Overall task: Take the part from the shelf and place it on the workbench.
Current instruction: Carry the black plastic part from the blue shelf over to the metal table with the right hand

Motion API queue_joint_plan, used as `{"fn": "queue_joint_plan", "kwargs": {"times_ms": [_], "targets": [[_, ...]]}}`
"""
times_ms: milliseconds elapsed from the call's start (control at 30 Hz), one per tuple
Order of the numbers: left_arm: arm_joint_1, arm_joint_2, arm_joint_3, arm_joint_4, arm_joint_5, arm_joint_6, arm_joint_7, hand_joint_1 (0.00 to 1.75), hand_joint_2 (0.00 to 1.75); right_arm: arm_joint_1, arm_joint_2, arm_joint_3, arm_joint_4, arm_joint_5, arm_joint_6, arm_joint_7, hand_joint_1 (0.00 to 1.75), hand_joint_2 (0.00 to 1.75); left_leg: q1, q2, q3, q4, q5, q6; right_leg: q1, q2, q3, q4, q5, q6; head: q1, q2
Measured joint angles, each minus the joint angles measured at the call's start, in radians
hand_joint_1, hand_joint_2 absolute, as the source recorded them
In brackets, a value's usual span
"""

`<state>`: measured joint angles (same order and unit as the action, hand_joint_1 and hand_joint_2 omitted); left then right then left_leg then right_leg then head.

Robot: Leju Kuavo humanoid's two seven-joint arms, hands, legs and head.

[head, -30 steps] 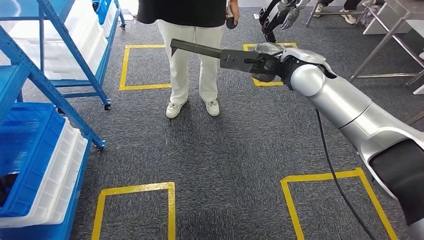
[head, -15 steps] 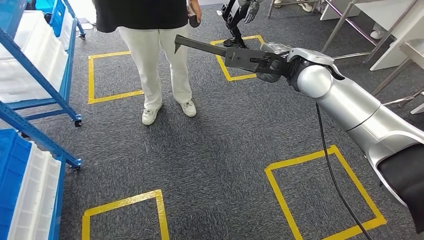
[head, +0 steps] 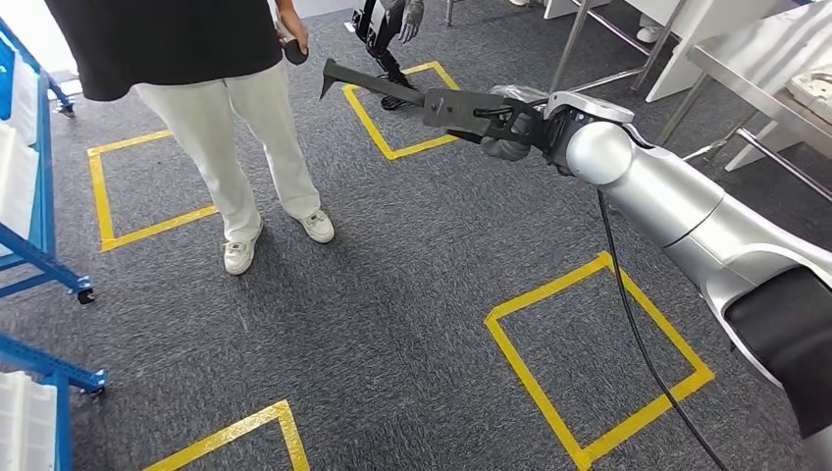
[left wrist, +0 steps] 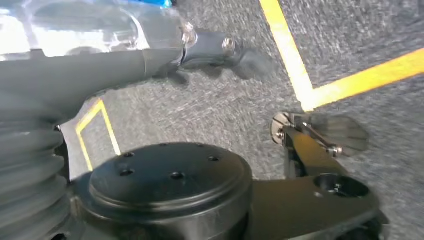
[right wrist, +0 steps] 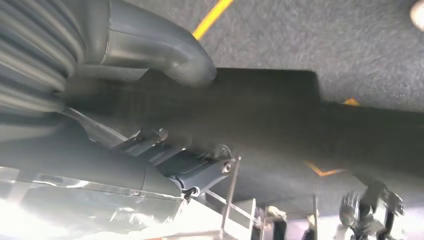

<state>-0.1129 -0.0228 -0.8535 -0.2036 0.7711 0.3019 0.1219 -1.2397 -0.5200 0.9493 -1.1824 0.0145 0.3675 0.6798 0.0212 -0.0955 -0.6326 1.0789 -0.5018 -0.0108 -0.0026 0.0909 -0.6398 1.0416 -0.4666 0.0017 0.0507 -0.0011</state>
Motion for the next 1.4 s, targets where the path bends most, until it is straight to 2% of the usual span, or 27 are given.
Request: {"fn": "queue_joint_plan", "kwargs": {"times_ms": [67,133,200,267,300,333,433,500,567,600,667,700,733,800,833,900,933,967,1033,1100,1133,1167,1233,1300,1333,1367,1400], "targets": [[0.000,0.000,0.000,0.000,0.000,0.000,0.000,0.00,1.75,0.003,-0.002,0.004,0.000,-0.002,-0.001,0.000,1.75,1.75,-0.002,0.022,0.008,-0.008,-0.003,0.008,-0.005,0.020,-0.004,-0.002,0.002,0.009,0.002,0.000],[-0.002,0.002,0.000,0.000,0.000,0.000,0.000,0.00,1.75,0.001,-0.005,0.007,0.000,-0.002,-0.001,0.000,1.75,1.75,-0.001,0.048,0.018,-0.016,-0.004,0.018,-0.002,-0.007,-0.015,0.022,-0.014,0.018,0.007,0.000],[0.000,0.003,0.000,0.000,0.000,0.000,0.000,0.00,1.75,-0.001,-0.008,0.009,0.000,-0.002,-0.002,0.000,1.75,1.75,-0.003,0.076,0.029,-0.021,-0.008,0.027,0.000,-0.061,-0.060,0.116,-0.058,0.027,0.018,0.000],[0.003,0.005,0.000,0.001,0.000,0.000,0.000,0.00,1.75,0.000,-0.007,0.018,0.000,-0.003,-0.006,0.000,1.75,1.75,-0.006,0.107,0.036,-0.021,-0.016,0.033,0.000,-0.083,-0.124,0.236,-0.099,0.032,0.028,0.000],[0.003,0.006,0.000,0.001,0.000,0.000,0.000,0.00,1.75,0.000,-0.006,0.023,0.001,-0.005,-0.010,0.000,1.75,1.75,-0.007,0.122,0.040,-0.021,-0.021,0.033,0.000,-0.085,-0.142,0.264,-0.098,0.032,0.032,0.000],[0.003,0.007,0.000,0.001,0.000,0.000,0.000,0.00,1.75,-0.001,-0.007,0.029,0.001,-0.009,-0.016,0.000,1.75,1.75,-0.009,0.137,0.045,-0.021,-0.025,0.033,0.000,-0.087,-0.143,0.257,-0.079,0.030,0.037,0.000],[0.002,0.006,0.000,0.000,0.000,-0.001,0.000,0.00,1.75,-0.013,-0.012,0.039,0.001,-0.027,-0.036,0.000,1.75,1.75,-0.015,0.174,0.063,-0.023,-0.041,0.030,0.012,-0.119,-0.064,0.084,0.022,0.009,0.045,0.000],[0.001,0.006,-0.001,0.000,0.000,-0.002,-0.001,0.00,1.75,-0.024,-0.016,0.045,0.001,-0.039,-0.048,0.000,1.75,1.75,-0.018,0.196,0.068,-0.027,-0.048,0.023,0.026,-0.143,-0.026,0.009,0.037,-0.009,0.045,0.000],[-0.001,0.004,-0.001,0.000,0.000,-0.002,-0.001,0.00,1.75,-0.032,-0.022,0.051,0.000,-0.049,-0.056,0.000,1.75,1.75,-0.020,0.216,0.074,-0.032,-0.051,0.015,0.031,-0.133,-0.018,-0.008,0.028,-0.018,0.044,0.000],[-0.003,0.004,-0.002,0.000,0.000,-0.003,-0.002,0.00,1.75,-0.034,-0.026,0.054,0.000,-0.054,-0.059,0.000,1.75,1.75,-0.020,0.209,0.079,-0.032,-0.056,0.010,0.029,-0.126,-0.012,-0.017,0.028,-0.021,0.043,0.000],[-0.006,0.004,-0.003,0.000,0.000,-0.003,-0.004,0.00,1.75,-0.042,-0.035,0.062,-0.001,-0.064,-0.068,0.000,1.75,1.75,-0.018,0.148,0.065,0.008,-0.083,0.003,0.020,-0.112,0.004,-0.036,0.030,-0.024,0.038,0.000],[-0.006,0.004,-0.003,0.000,0.000,-0.003,-0.005,0.00,1.75,-0.046,-0.037,0.067,-0.001,-0.069,-0.073,0.000,1.75,1.75,-0.015,0.111,0.038,0.059,-0.105,0.000,0.016,-0.106,0.010,-0.040,0.031,-0.027,0.032,0.000],[-0.004,0.004,-0.004,0.000,0.001,-0.003,-0.006,0.00,1.75,-0.049,-0.038,0.072,-0.001,-0.074,-0.078,0.000,1.75,1.75,-0.014,0.088,0.001,0.122,-0.128,-0.002,0.014,-0.097,0.011,-0.041,0.030,-0.029,0.026,0.000],[-0.002,0.004,-0.005,0.000,0.002,-0.005,-0.007,0.00,1.75,-0.049,-0.038,0.086,-0.001,-0.085,-0.083,0.000,1.75,1.75,-0.013,0.086,-0.068,0.219,-0.143,-0.007,0.013,-0.073,0.013,-0.038,0.026,-0.031,0.017,0.000],[-0.002,0.005,-0.005,0.000,0.003,-0.006,-0.007,0.00,1.75,-0.049,-0.038,0.092,-0.001,-0.088,-0.086,0.000,1.75,1.75,-0.012,0.088,-0.083,0.224,-0.124,-0.008,0.012,-0.060,0.013,-0.035,0.023,-0.030,0.014,0.000],[-0.003,0.006,-0.005,0.000,0.003,-0.008,-0.008,0.00,1.75,-0.051,-0.038,0.104,-0.001,-0.092,-0.089,0.000,1.75,1.75,-0.009,0.076,-0.063,0.134,-0.042,-0.009,0.008,-0.035,0.015,-0.024,0.013,-0.023,0.008,0.000],[-0.003,0.006,-0.005,0.000,0.003,-0.008,-0.007,0.00,1.75,-0.053,-0.039,0.109,-0.001,-0.093,-0.090,0.000,1.75,1.75,-0.005,0.050,-0.043,0.080,-0.009,-0.010,0.006,-0.024,0.014,-0.017,0.007,-0.017,0.004,0.000],[-0.002,0.006,-0.005,0.000,0.003,-0.008,-0.007,0.00,1.75,-0.054,-0.040,0.114,-0.001,-0.093,-0.091,0.000,1.75,1.75,-0.001,0.025,-0.024,0.031,0.010,-0.010,0.003,-0.013,0.011,-0.008,0.002,-0.012,0.002,0.000],[-0.001,0.006,-0.005,0.000,0.003,-0.009,-0.007,0.00,1.75,-0.055,-0.043,0.122,0.000,-0.095,-0.092,0.000,1.75,1.75,0.003,-0.003,-0.008,-0.002,0.007,-0.003,-0.001,0.009,0.000,-0.001,0.000,0.000,0.002,0.000],[-0.002,0.006,-0.005,0.000,0.003,-0.009,-0.007,0.00,1.75,-0.054,-0.047,0.128,-0.001,-0.097,-0.093,0.000,1.75,1.75,0.001,0.020,-0.001,-0.011,0.005,0.009,-0.006,0.029,-0.006,-0.004,0.003,0.010,0.002,0.000],[-0.002,0.006,-0.005,0.000,0.003,-0.009,-0.007,0.00,1.75,-0.055,-0.049,0.130,-0.001,-0.097,-0.093,0.000,1.75,1.75,0.002,0.033,0.004,-0.016,0.006,0.014,-0.005,0.021,-0.009,0.001,-0.002,0.014,0.004,0.000],[-0.002,0.006,-0.005,0.000,0.003,-0.009,-0.007,0.00,1.75,-0.057,-0.052,0.132,-0.001,-0.097,-0.093,0.000,1.75,1.75,0.003,0.047,0.009,-0.021,0.006,0.019,-0.004,0.001,-0.018,0.021,-0.014,0.019,0.008,0.000],[0.000,0.008,-0.005,0.000,0.003,-0.009,-0.007,0.00,1.75,-0.060,-0.055,0.136,-0.001,-0.097,-0.094,0.000,1.75,1.75,0.002,0.077,0.019,-0.026,0.002,0.028,-0.001,-0.056,-0.068,0.123,-0.064,0.029,0.021,0.000],[0.002,0.009,-0.005,0.001,0.003,-0.009,-0.007,0.00,1.75,-0.057,-0.054,0.143,-0.001,-0.097,-0.094,0.000,1.75,1.75,-0.001,0.109,0.028,-0.026,-0.006,0.032,-0.004,-0.082,-0.129,0.240,-0.103,0.036,0.032,0.000],[0.003,0.010,-0.005,0.001,0.003,-0.009,-0.007,0.00,1.75,-0.054,-0.053,0.147,-0.001,-0.098,-0.094,0.000,1.75,1.75,-0.002,0.125,0.033,-0.026,-0.012,0.032,-0.006,-0.086,-0.142,0.261,-0.099,0.037,0.037,0.000],[0.003,0.010,-0.005,0.001,0.003,-0.009,-0.006,0.00,1.75,-0.053,-0.053,0.149,-0.001,-0.098,-0.094,0.000,1.75,1.75,-0.003,0.140,0.039,-0.026,-0.017,0.031,-0.006,-0.089,-0.137,0.245,-0.076,0.035,0.042,0.000],[0.002,0.010,-0.005,0.001,0.003,-0.009,-0.006,0.00,1.75,-0.054,-0.053,0.150,0.000,-0.099,-0.095,0.000,1.75,1.75,-0.004,0.154,0.046,-0.026,-0.022,0.029,-0.005,-0.093,-0.115,0.195,-0.039,0.032,0.045,0.000]]}}
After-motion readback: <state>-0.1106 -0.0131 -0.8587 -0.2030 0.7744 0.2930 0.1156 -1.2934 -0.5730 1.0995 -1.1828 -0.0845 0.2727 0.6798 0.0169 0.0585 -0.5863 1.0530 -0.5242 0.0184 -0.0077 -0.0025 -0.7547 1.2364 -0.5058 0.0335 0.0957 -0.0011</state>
